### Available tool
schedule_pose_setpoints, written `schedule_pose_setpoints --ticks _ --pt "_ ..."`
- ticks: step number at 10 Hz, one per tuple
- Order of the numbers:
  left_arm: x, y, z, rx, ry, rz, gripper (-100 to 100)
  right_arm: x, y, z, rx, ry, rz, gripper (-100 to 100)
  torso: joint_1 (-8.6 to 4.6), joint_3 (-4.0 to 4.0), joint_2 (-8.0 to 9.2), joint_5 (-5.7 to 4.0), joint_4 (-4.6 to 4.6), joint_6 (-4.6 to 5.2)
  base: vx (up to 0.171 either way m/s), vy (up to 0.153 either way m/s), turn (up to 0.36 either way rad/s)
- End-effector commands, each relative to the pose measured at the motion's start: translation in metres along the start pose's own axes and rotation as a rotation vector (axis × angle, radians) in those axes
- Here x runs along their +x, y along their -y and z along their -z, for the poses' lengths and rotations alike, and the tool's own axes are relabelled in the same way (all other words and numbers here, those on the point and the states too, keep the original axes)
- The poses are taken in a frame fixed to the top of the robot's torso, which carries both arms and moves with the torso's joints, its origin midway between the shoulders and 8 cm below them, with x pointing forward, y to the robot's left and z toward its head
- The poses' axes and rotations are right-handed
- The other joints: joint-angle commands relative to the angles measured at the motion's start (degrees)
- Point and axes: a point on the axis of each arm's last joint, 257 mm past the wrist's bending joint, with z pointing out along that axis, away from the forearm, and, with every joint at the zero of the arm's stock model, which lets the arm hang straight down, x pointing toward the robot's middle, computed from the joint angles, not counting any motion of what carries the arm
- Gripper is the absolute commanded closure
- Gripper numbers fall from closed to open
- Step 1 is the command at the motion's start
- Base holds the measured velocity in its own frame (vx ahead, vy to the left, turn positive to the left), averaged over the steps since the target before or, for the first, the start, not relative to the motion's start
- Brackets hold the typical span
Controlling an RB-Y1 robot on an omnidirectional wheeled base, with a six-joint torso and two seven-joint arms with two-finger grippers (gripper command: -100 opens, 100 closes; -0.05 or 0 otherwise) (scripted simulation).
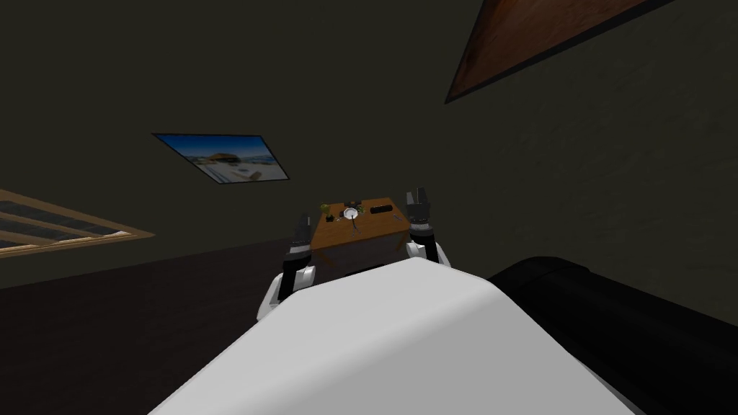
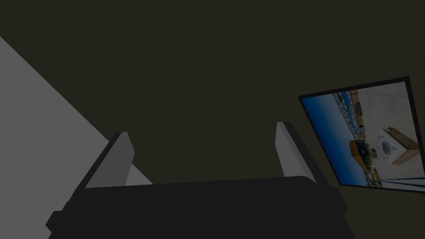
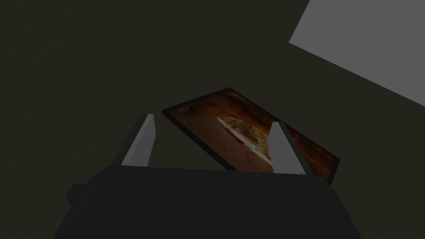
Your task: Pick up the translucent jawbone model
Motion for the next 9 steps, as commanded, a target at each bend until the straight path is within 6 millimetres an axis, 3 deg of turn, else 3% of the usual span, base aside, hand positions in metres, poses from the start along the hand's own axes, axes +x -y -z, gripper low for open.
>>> schedule_pose_setpoints --ticks 1,9 --pt "0.011 -0.016 -0.001 -0.028 -0.027 -0.015 -100 0.000 0.000 0.000 0.000 0.000 0.000 0 0.00 0.00 0.00 0.00 0.00 0.00 0.057 0.012 -0.078" --pt "0.077 -0.107 0.019 -0.206 -0.187 -0.076 -100 0.000 0.000 0.000 0.000 0.000 0.000 0 -0.02 -0.02 -0.03 0.00 -0.01 -0.01 0.058 0.016 -0.071"
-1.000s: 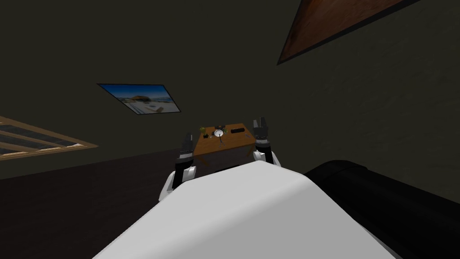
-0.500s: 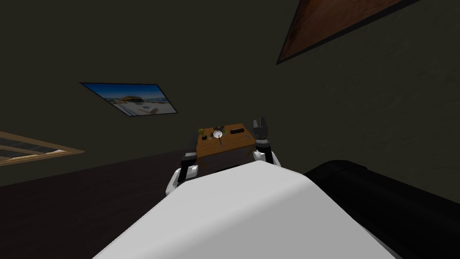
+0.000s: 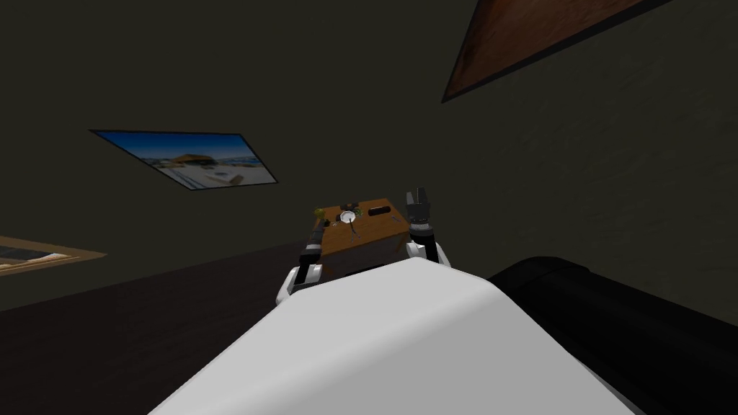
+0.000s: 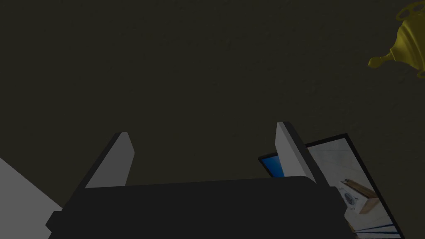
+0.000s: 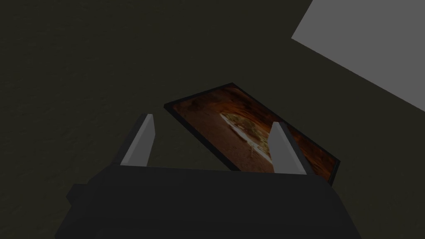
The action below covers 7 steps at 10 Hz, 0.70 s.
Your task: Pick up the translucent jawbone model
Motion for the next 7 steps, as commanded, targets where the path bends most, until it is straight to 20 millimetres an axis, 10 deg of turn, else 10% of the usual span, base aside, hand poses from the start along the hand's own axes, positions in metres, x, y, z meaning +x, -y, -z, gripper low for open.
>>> schedule_pose_setpoints --ticks 1,7 --pt "0.009 -0.015 0.003 -0.032 -0.023 -0.006 -100 0.000 0.000 0.000 0.000 0.000 0.000 0 0.00 0.00 0.00 0.00 0.00 0.00 0.046 0.013 -0.047" --pt "0.067 -0.073 0.015 -0.155 -0.162 -0.050 -100 0.000 0.000 0.000 0.000 0.000 0.000 0 -0.04 0.03 0.07 0.00 0.01 -0.03 0.048 0.013 -0.073"
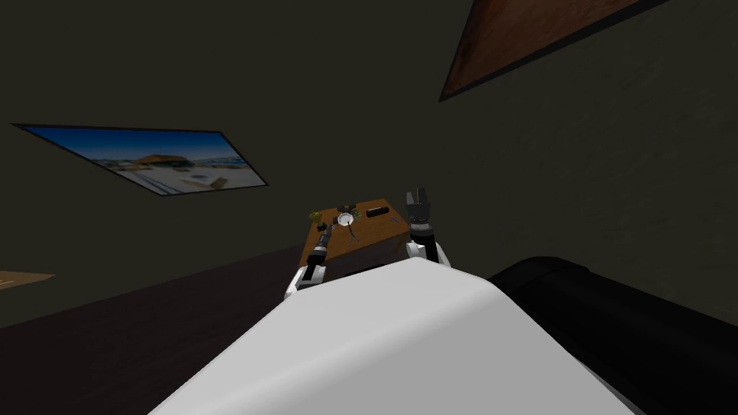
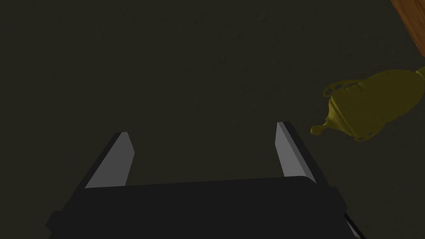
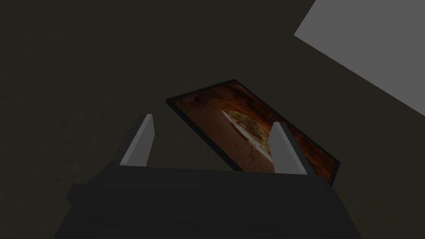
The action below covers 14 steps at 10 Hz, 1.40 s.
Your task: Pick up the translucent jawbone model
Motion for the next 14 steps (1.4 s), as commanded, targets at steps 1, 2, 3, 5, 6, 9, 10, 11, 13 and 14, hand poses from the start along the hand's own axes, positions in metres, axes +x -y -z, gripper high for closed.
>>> schedule_pose_setpoints --ticks 1,2,3,5,6,9,10,11,13,14 --pt "0.020 -0.013 -0.001 -0.032 -0.048 -0.020 -100 0.000 0.000 0.000 0.000 0.000 0.000 0 0.00 0.00 0.00 0.00 0.00 0.00 0.054 0.021 -0.131" --pt "0.024 -0.022 0.003 -0.051 -0.058 -0.019 -100 0.000 0.000 0.000 0.000 0.000 0.000 0 0.03 -0.02 -0.05 0.00 0.00 0.00 0.046 0.021 -0.037" --pt "0.038 -0.031 0.003 -0.072 -0.091 -0.031 -100 0.000 0.000 0.000 0.000 0.000 0.000 0 0.03 -0.02 -0.03 0.00 -0.01 -0.02 0.047 0.012 -0.070" --pt "0.070 -0.059 0.013 -0.136 -0.169 -0.055 -100 0.000 0.000 0.000 0.000 0.000 0.000 0 0.03 -0.05 -0.09 0.00 -0.01 0.00 0.065 0.025 -0.118" --pt "0.071 -0.060 0.014 -0.138 -0.170 -0.055 -100 0.000 0.000 0.000 0.000 0.000 0.000 0 0.04 -0.06 -0.09 0.01 -0.02 -0.01 0.042 0.018 -0.043" --pt "0.110 -0.089 0.028 -0.204 -0.272 -0.093 -100 0.000 0.000 0.000 0.000 0.000 0.000 0 0.01 -0.01 -0.02 0.00 0.00 -0.01 0.044 0.018 -0.107" --pt "0.123 -0.100 0.037 -0.231 -0.309 -0.105 -100 0.000 0.000 0.000 0.000 0.000 0.000 0 0.00 -0.03 -0.05 0.00 -0.01 -0.01 0.065 0.012 -0.118" --pt "0.133 -0.107 0.042 -0.246 -0.337 -0.116 -100 0.000 0.000 0.000 0.000 0.000 0.000 0 -0.01 -0.05 -0.08 -0.01 -0.01 -0.02 0.062 0.008 -0.090" --pt "0.160 -0.126 0.059 -0.290 -0.414 -0.145 -100 0.000 0.000 0.000 0.000 0.000 0.000 0 -0.06 -0.03 -0.05 -0.02 -0.01 -0.02 0.053 -0.001 -0.125" --pt "0.167 -0.129 0.063 -0.299 -0.432 -0.152 -100 0.000 0.000 0.000 0.000 0.000 0.000 0 -0.09 -0.04 -0.06 -0.02 -0.01 -0.01 0.053 -0.005 -0.090"
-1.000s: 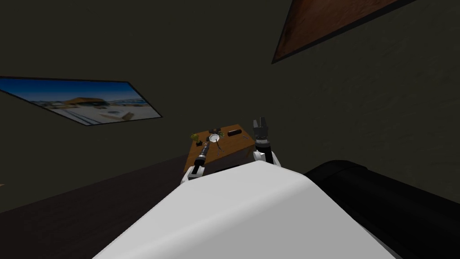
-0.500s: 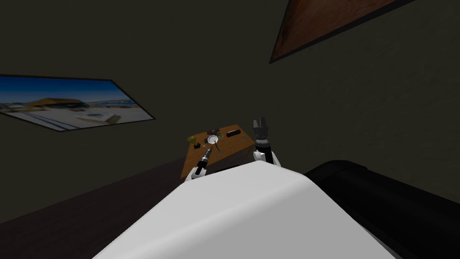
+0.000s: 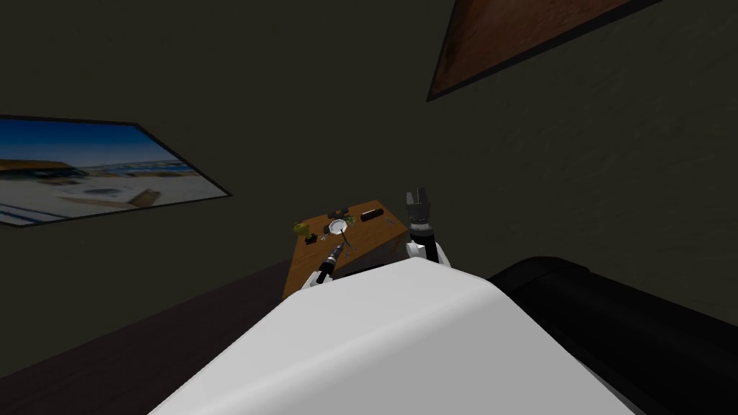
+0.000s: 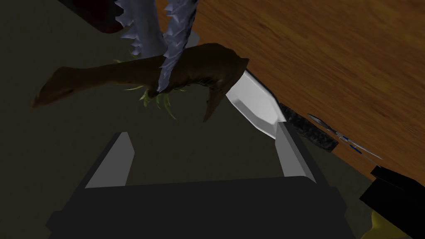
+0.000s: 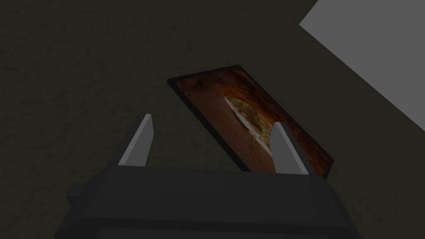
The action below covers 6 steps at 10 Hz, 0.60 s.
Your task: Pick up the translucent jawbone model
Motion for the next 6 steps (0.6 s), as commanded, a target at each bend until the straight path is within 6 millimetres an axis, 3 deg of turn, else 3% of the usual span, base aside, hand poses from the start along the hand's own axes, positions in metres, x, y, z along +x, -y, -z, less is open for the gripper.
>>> schedule_pose_setpoints --ticks 1,3,4,5,6 --pt "0.014 -0.004 -0.002 -0.017 -0.032 -0.011 -100 0.000 0.000 0.000 0.000 0.000 0.000 0 0.00 0.00 0.00 0.00 0.00 0.00 0.041 -0.010 -0.051" --pt "0.016 -0.004 -0.003 -0.019 -0.035 -0.010 -100 0.000 0.000 0.000 0.000 0.000 0.000 0 -0.06 0.04 0.07 -0.01 0.01 0.01 0.021 -0.014 -0.029" --pt "0.017 -0.004 -0.003 -0.019 -0.037 -0.012 0 0.000 0.000 0.000 0.000 0.000 0.000 0 -0.03 0.07 0.13 -0.01 0.03 -0.01 0.000 0.000 0.000" --pt "0.025 -0.007 0.003 -0.015 -0.039 -0.012 -100 0.000 0.000 0.000 0.000 0.000 0.000 0 0.00 0.10 0.18 0.00 0.04 -0.01 0.100 -0.031 0.021" --pt "0.028 -0.008 0.006 -0.013 -0.040 -0.012 -100 0.000 0.000 0.000 0.000 0.000 0.000 0 -0.10 -0.03 -0.08 -0.01 0.00 -0.01 0.164 -0.023 0.034"
